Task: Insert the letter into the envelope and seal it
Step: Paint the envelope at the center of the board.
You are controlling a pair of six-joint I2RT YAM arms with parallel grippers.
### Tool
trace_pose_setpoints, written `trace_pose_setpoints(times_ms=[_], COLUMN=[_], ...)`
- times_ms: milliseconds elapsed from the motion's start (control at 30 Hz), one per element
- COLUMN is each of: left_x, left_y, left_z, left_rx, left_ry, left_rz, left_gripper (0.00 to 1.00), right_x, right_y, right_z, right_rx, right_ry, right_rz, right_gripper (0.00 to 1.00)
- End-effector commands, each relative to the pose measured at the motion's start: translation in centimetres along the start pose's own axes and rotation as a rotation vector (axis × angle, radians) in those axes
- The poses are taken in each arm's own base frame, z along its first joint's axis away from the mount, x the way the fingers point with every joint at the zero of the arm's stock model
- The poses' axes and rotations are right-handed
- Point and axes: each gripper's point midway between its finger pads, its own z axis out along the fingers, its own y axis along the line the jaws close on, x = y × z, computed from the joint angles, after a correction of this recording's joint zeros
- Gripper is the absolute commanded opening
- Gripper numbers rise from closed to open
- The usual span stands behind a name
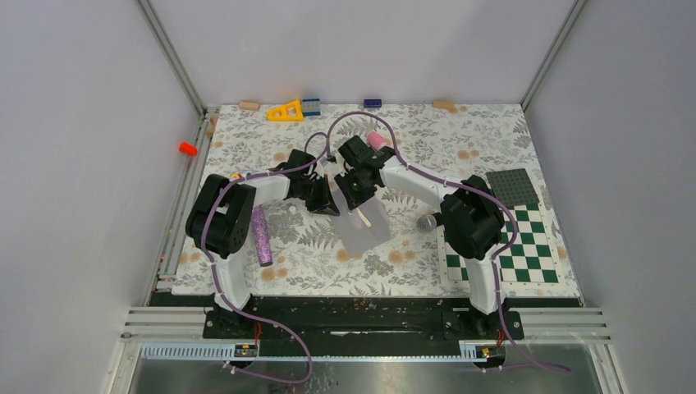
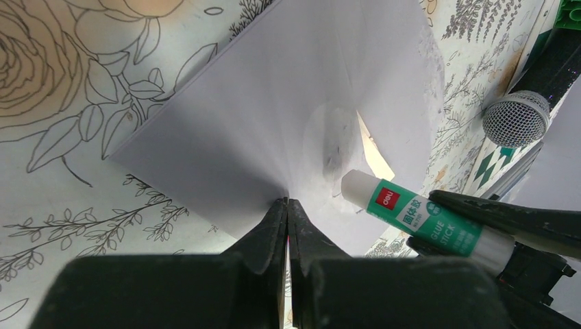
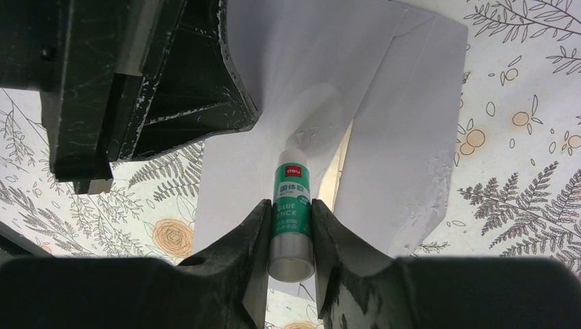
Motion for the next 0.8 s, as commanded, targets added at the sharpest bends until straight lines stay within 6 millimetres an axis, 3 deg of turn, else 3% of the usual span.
trace_pose_setpoints(times_ms=[0,467,767], left_x=[-0.4,0.1,0.6], left_y=[1.3,1.1,1.2], left_z=[0.8,1.1,1.4], left_rx=[-0.074,-0.080,-0.098], left_ry=[-0.025,-0.012,0.005], left_rz=[0.023,0.035,0.053], left_gripper=[0.00,0.00,0.00], right_x=[0.8,1.0,-0.7], right_y=[1.2,1.3,-0.1], right_z=[0.1,1.8,1.7], right_rx=[-0.027,-0.023,0.057], right_ry=[0.029,0.057,-0.015], right_rz=[-0.030,-0.012,-0.037], right_gripper=[0.00,0.00,0.00])
